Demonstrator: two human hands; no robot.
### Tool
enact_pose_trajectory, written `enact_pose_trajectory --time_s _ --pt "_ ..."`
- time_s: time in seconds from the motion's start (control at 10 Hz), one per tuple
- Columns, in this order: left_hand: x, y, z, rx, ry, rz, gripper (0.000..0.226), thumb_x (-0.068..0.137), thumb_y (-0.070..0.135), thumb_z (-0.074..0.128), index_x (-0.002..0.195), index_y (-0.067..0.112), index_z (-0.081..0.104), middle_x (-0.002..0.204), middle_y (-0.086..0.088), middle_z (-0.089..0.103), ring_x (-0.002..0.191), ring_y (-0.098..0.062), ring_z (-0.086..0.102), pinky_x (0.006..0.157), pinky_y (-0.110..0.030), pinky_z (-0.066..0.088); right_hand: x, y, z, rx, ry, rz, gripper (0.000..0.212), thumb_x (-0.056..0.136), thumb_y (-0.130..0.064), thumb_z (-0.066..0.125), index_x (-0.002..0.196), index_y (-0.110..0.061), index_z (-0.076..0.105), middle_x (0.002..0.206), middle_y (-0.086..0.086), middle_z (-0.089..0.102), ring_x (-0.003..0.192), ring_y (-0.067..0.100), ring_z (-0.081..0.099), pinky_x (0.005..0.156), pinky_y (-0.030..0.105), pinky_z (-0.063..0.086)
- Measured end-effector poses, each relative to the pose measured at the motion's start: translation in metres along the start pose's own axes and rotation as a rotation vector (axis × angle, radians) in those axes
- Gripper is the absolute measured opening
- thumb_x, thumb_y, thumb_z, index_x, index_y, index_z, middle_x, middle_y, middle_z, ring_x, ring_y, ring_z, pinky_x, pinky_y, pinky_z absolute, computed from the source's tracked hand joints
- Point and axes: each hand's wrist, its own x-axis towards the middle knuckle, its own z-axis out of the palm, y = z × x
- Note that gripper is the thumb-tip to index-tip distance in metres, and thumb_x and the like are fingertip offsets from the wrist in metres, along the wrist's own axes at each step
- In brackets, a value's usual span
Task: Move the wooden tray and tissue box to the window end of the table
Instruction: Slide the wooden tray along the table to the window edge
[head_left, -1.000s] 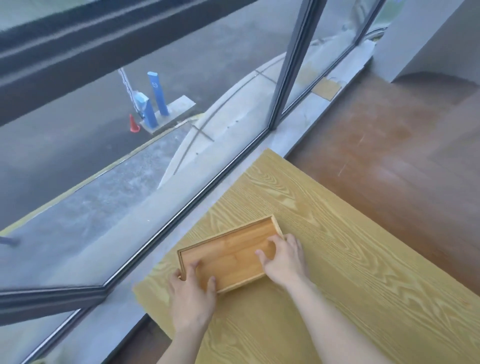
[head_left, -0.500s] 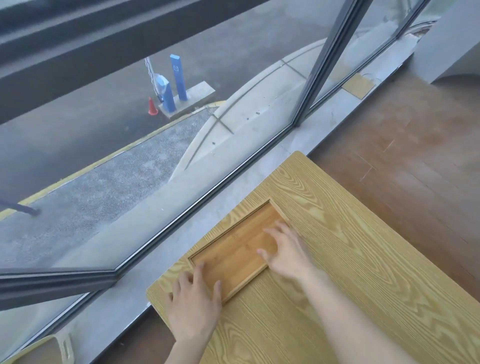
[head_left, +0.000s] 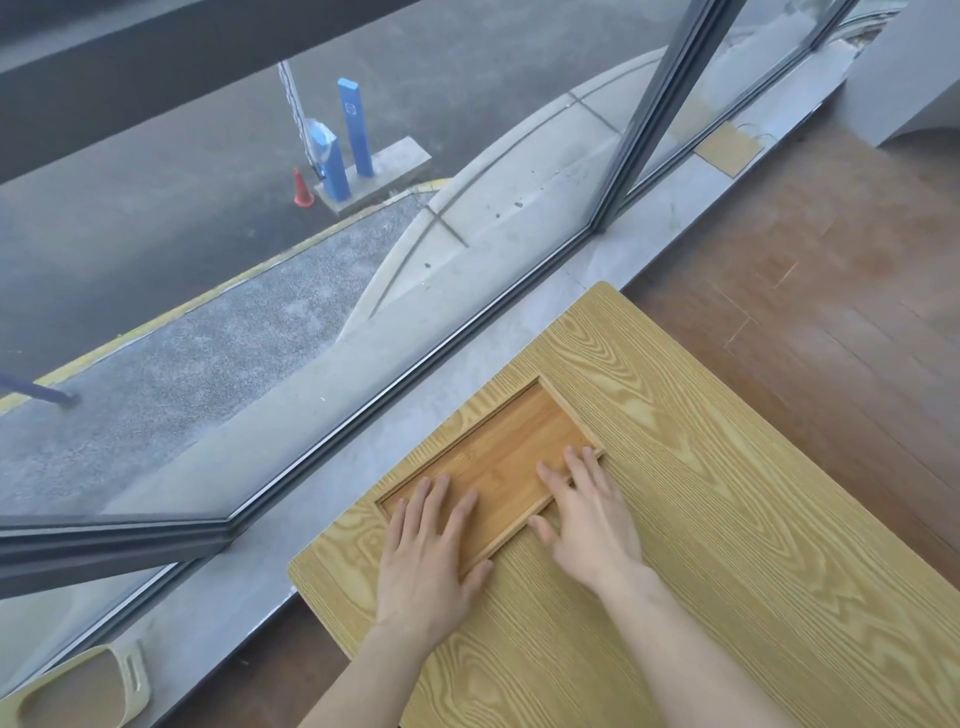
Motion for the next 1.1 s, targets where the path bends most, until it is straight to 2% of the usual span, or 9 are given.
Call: enact_pose_trajectory --time_s 0.1,0.3,0.7,0.8,1.1 --pt "0.003 0.001 0.002 -0.009 0.016 -0.021 0.080 0.081 0.068 0.052 0.153 0.040 0.031 0.166 0.002 0.022 0.155 -0.022 0.010 0.122 -0.041 0.001 0.005 -0.003 0.002 -0.015 0.004 0.015 0.072 0.096 -0.052 0.057 0.158 -0.028 0.030 0.171 0.010 0.013 0.158 0.028 0.002 0.129 0.045 0.011" --pt "0.009 0.000 0.001 -0.048 0.037 -0.062 0.081 0.081 0.068 0.056 0.152 0.041 0.030 0.167 0.004 0.019 0.155 -0.021 0.007 0.125 -0.043 0.010 0.019 -0.009 -0.002 -0.035 -0.002 0.013 0.072 0.096 -0.049 0.058 0.158 -0.028 0.029 0.171 0.011 0.012 0.158 0.029 0.002 0.129 0.046 0.012" --pt "0.017 0.000 -0.001 -0.063 0.055 -0.081 0.081 0.082 0.066 0.059 0.153 0.042 0.028 0.167 0.005 0.016 0.155 -0.019 0.003 0.125 -0.039 0.003 0.030 -0.016 -0.009 -0.006 -0.024 0.035 0.071 0.098 -0.044 0.060 0.158 -0.028 0.027 0.172 0.009 0.007 0.158 0.028 -0.004 0.129 0.048 0.008" --pt "0.018 -0.001 -0.001 -0.059 0.046 -0.078 0.082 0.083 0.067 0.057 0.154 0.042 0.025 0.167 0.005 0.014 0.155 -0.019 0.000 0.123 -0.037 -0.003 0.031 -0.016 -0.008 -0.002 -0.021 0.036 0.070 0.098 -0.044 0.059 0.159 -0.029 0.027 0.172 0.009 0.006 0.158 0.027 -0.004 0.129 0.048 0.008" --pt "0.017 -0.003 0.002 -0.032 0.050 -0.079 0.082 0.081 0.067 0.059 0.153 0.041 0.029 0.166 0.004 0.019 0.155 -0.020 0.007 0.122 -0.038 0.002 0.030 -0.016 -0.006 -0.008 -0.024 0.028 0.070 0.099 -0.044 0.058 0.159 -0.028 0.026 0.172 0.010 0.005 0.158 0.028 -0.005 0.129 0.048 0.008"
